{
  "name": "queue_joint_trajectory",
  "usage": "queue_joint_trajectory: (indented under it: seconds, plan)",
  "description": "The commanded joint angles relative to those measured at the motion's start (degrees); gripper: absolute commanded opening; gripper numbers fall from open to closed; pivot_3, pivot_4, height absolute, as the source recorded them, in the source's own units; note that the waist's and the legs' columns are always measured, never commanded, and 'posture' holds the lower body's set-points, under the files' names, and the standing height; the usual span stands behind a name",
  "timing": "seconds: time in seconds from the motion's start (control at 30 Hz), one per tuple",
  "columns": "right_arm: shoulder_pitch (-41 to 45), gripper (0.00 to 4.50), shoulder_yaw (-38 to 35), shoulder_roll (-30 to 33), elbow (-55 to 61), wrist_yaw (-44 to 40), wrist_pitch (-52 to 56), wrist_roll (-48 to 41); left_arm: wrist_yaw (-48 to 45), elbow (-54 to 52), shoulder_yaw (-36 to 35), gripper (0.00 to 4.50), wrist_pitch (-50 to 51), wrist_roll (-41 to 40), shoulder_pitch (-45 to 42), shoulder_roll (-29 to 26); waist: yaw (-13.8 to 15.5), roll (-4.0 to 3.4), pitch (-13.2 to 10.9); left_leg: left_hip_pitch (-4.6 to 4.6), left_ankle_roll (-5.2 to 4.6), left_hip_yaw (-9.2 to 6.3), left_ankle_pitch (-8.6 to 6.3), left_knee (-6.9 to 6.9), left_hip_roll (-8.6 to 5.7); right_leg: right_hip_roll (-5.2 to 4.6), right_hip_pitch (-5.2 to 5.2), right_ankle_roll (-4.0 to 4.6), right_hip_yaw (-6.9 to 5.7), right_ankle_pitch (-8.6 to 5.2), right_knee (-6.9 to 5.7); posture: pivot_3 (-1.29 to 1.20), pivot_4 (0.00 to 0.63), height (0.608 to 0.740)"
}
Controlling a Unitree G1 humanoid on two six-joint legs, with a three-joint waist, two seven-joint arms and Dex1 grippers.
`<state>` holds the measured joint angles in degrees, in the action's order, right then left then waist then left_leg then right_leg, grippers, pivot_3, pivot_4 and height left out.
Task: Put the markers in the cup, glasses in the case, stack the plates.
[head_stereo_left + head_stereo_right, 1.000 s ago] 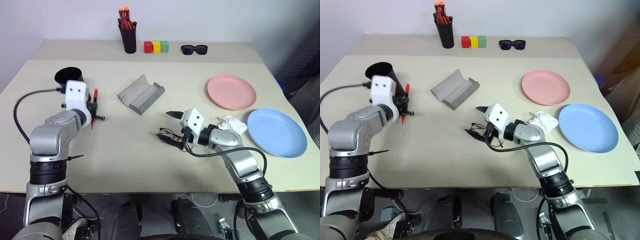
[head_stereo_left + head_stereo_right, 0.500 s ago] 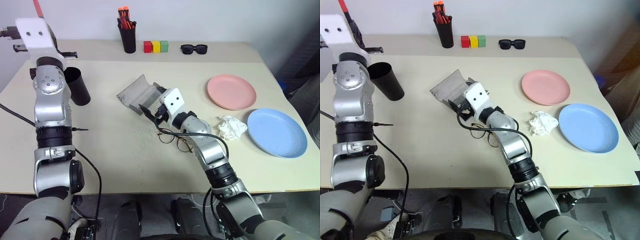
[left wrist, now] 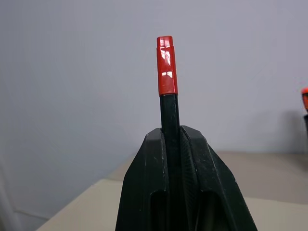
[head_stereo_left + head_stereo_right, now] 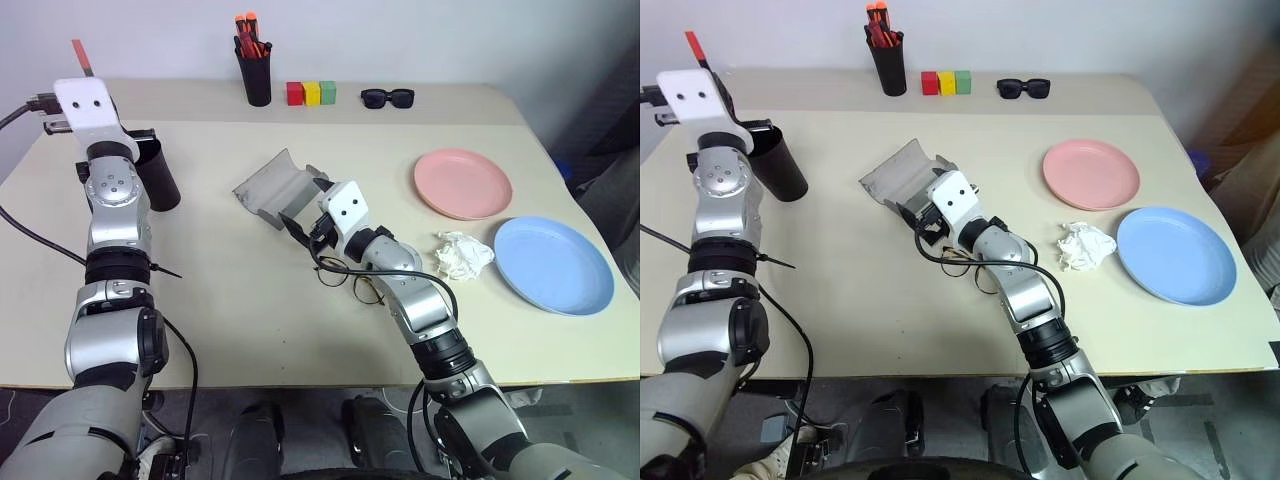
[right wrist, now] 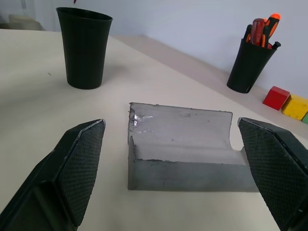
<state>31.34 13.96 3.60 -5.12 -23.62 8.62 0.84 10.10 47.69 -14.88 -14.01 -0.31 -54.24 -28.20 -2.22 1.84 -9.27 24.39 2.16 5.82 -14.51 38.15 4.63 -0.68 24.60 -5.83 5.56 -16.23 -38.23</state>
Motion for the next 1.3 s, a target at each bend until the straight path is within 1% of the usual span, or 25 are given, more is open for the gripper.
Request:
queue_joint_trajectory:
  seconds: [0.03, 0.07, 0.13, 0.17, 0.2, 0.3, 0.4, 0.53, 0.57, 0.63, 0.7, 0.77, 0.87, 0.93, 1.03, 1.13, 1.27, 1.3]
  plan:
    - [0.49, 4.5, -0.97, -0.31, 1.84, -0.13, -0.74, -1.13, 0.2, -0.09, -0.69, 0.88, -2.08, -0.58, -1.37, -0.33, -0.11, 0.0, 0.0, 0.0, 0.0, 0.0, 0.0, 0.0, 0.0, 0.0, 0.0, 0.0, 0.0, 0.0, 0.0, 0.0, 0.15, 0.722]
    - [0.42, 4.5, -0.79, -0.45, 1.89, -0.26, -0.75, -1.18, 0.42, 0.04, -0.7, 1.27, -2.12, -0.6, -1.27, -0.39, -0.15, 0.0, 0.0, 0.0, 0.0, 0.0, 0.0, 0.0, 0.0, 0.0, 0.01, 0.0, 0.0, 0.0, 0.0, 0.0, 0.15, 0.722]
    - [0.34, 4.5, -0.47, -0.64, 1.93, -0.69, -0.79, -1.36, 0.74, -0.06, -0.76, 2.27, -2.1, -0.64, -1.01, -0.51, -0.17, 0.0, 0.0, 0.0, 0.0, 0.0, 0.0, -0.01, 0.01, 0.0, 0.01, 0.0, 0.0, 0.0, 0.0, 0.0, 0.15, 0.722]
    - [0.32, 4.5, -0.38, -0.69, 1.92, -0.88, -0.83, -1.41, 0.83, -0.17, -0.79, 2.69, -2.07, -0.65, -0.91, -0.55, -0.17, 0.0, 0.0, 0.0, 0.0, 0.0, 0.0, -0.01, 0.0, 0.0, 0.01, 0.0, 0.0, 0.0, 0.0, 0.0, 0.15, 0.722]
    - [0.33, 4.5, -0.3, -0.73, 1.87, -1.07, -0.87, -1.47, 0.9, -0.42, -0.9, 3.28, -2.01, -0.76, -0.74, -0.59, -0.16, 0.0, 0.0, 0.0, 0.0, 0.0, 0.0, -0.01, 0.01, 0.0, 0.01, 0.0, 0.0, 0.0, 0.0, 0.0, 0.15, 0.722]
    - [0.55, 4.5, -0.25, -0.71, 1.6, -1.5, -0.96, -1.63, 0.98, -1.49, -1.28, 3.28, -1.69, -1.13, -0.08, -0.73, -0.15, 0.0, 0.0, 0.0, 0.0, 0.0, 0.0, 0.0, 0.01, 0.0, 0.01, 0.0, 0.0, 0.0, 0.0, 0.0, 0.15, 0.722]
    - [0.81, 4.5, -0.58, 0.27, 1.82, -2.27, -0.68, -1.52, -0.51, -5.27, -1.58, 3.28, -0.57, -2.58, 0.56, -0.49, -0.18, 0.0, 0.0, 0.01, 0.0, 0.0, 0.0, -0.01, 0.01, 0.0, 0.01, 0.0, -0.01, 0.0, 0.0, 0.0, 0.15, 0.722]
    - [0.2, 4.5, -2.13, 4.09, 4.4, -4.7, 0.78, -2.57, -9.73, -15.25, 0.43, 3.28, 4.8, -6.99, 2.62, 0.97, 0.13, 0.0, 0.0, 0.02, 0.0, 0.0, 0.0, 0.0, 0.0, -0.01, 0.01, 0.0, -0.01, 0.0, 0.0, 0.0, 0.15, 0.722]
    - [-0.45, 4.5, -2.71, 6.62, 5.61, -6.5, 1.02, -2.85, -14.01, -19.54, 2.09, 3.28, 9.22, -8.96, 4.06, 1.57, 0.25, 0.0, 0.0, 0.02, 0.0, 0.01, 0.0, 0.01, 0.0, -0.01, 0.0, 0.0, -0.01, 0.0, 0.01, 0.0, 0.15, 0.722]
    - [-1.89, 4.5, -3.47, 11.13, 7.9, -9.48, 1.28, -3.15, -20.29, -27.46, 4.95, 3.81, 17.76, -11.94, 7.05, 2.29, 0.71, 0.0, 0.0, 0.03, 0.0, 0.01, 0.0, 0.02, -0.02, -0.03, -0.02, -0.01, -0.01, 0.0, 0.02, 0.0, 0.15, 0.722]
    - [-3.36, 4.5, -4.3, 15.24, 10.15, -11.97, 1.84, -3.81, -25.45, -34.24, 8.41, 4.48, 28.04, -14.16, 10.03, 1.97, 0.97, 0.0, 0.0, 0.01, -0.01, 0.01, 0.0, 0.02, -0.02, -0.03, -0.05, -0.01, 0.0, -0.01, 0.04, 0.0, 0.15, 0.722]
    - [-4.78, 4.5, -5.0, 18.08, 12.16, -13.64, 2.47, -4.45, -29.03, -39.28, 11.01, 4.48, 37.42, -16.05, 12.32, 1.44, 0.99, -0.01, 0.0, -0.02, 0.0, -0.02, 0.0, 0.02, 0.0, 0.01, -0.04, -0.01, 0.0, -0.01, -0.01, 0.0, 0.15, 0.722]
    - [-8.06, 4.5, -6.95, 23.07, 16.19, -16.63, 3.94, -5.76, -33.21, -44.43, 13.65, 4.48, 49.49, -20.86, 13.91, 3.08, 0.99, -0.02, -0.01, -0.05, 0.0, -0.04, 0.0, 0.0, 0.03, 0.06, -0.02, 0.0, 0.0, -0.01, -0.05, 0.0, 0.15, 0.722]
    - [-9.95, 4.5, -8.01, 25.01, 18.93, -17.66, 5.8, -7.08, -35.74, -45.81, 16.38, 4.48, 53.64, -20.88, 14.23, 3.1, 1.03, -0.02, -0.01, -0.03, 0.0, -0.05, 0.0, 0.02, 0.02, 0.05, -0.02, 0.0, 0.01, -0.01, -0.04, 0.0, 0.15, 0.722]
    - [-13.74, 4.5, -7.91, 26.28, 25.11, -18.26, 9.56, -8.9, -38.3, -47.45, 18.9, 4.48, 58.25, -20.67, 15.86, 2.21, 0.96, -0.03, 0.0, -0.06, -0.01, -0.05, 0.0, 0.0, 0.02, 0.06, -0.02, 0.0, 0.04, -0.02, -0.03, 0.0, 0.15, 0.722]
    - [-17.53, 4.5, -7.59, 28.02, 29.0, -19.92, 11.43, -10.32, -37.39, -44.15, 19.27, 4.48, 61.4, -19.95, 14.69, 4.27, 1.25, -0.03, 0.0, -0.06, -0.01, -0.08, 0.0, 0.0, 0.01, 0.07, -0.03, 0.01, 0.04, -0.02, -0.02, 0.0, 0.15, 0.722]
    - [-21.04, 4.5, -8.19, 28.91, 33.94, -19.07, 14.45, -11.07, -38.93, -41.92, 19.98, 4.48, 63.92, -19.87, 13.7, 4.6, 1.4, -0.03, 0.0, -0.03, -0.02, -0.09, -0.01, 0.06, -0.02, 0.04, -0.05, 0.01, 0.05, -0.02, 0.01, 0.0, 0.15, 0.722]
    - [-21.5, 4.5, -8.3, 28.89, 34.76, -18.44, 15.09, -11.0, -39.7, -41.84, 20.32, 4.24, 64.3, -20.01, 13.66, 4.59, 1.41, -0.02, 0.01, -0.03, -0.02, -0.09, -0.01, 0.06, -0.02, 0.04, -0.05, 0.01, 0.05, -0.02, 0.01, 0.0, 0.15, 0.722]
